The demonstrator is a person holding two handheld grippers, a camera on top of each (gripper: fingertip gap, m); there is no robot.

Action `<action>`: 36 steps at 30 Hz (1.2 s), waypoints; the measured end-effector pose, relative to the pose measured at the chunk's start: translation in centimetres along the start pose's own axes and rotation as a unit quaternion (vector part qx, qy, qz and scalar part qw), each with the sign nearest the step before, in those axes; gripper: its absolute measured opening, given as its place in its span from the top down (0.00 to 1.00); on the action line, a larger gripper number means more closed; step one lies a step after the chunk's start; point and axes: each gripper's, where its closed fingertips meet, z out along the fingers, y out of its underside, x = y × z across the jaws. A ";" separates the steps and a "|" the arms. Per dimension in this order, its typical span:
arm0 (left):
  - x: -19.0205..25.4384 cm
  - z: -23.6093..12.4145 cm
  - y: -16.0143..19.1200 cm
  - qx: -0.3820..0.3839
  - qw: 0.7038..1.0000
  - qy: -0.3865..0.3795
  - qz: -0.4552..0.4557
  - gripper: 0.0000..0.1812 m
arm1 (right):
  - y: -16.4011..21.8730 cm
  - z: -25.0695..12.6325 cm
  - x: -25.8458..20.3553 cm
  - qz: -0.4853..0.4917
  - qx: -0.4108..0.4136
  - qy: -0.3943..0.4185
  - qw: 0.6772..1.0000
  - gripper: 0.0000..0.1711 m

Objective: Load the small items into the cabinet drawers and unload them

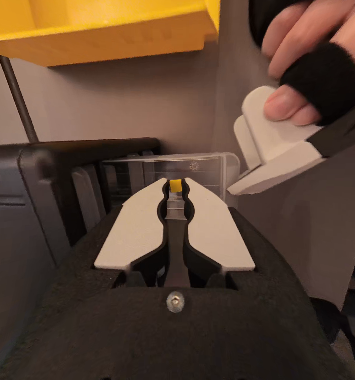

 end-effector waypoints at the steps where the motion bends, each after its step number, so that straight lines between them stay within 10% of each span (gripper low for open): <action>1: -0.2 0.4 0.1 -0.015 1.000 -0.002 0.005 0.94 | 0.0 -0.1 0.0 0.001 0.000 0.000 1.000 0.93; 22: 0.2 2.5 2.2 -0.170 0.985 0.040 0.002 0.88 | -0.1 0.3 -1.8 -0.008 -0.003 -0.047 0.999 0.92; 30: -0.1 -3.4 0.7 0.015 0.998 -0.017 -0.061 0.86 | -0.1 0.4 -1.8 -0.002 -0.004 -0.044 0.999 0.92; 36: 1.2 -8.7 7.0 0.121 0.975 -0.110 -0.150 0.90 | -0.1 1.1 -1.5 -0.007 -0.008 -0.023 1.000 0.92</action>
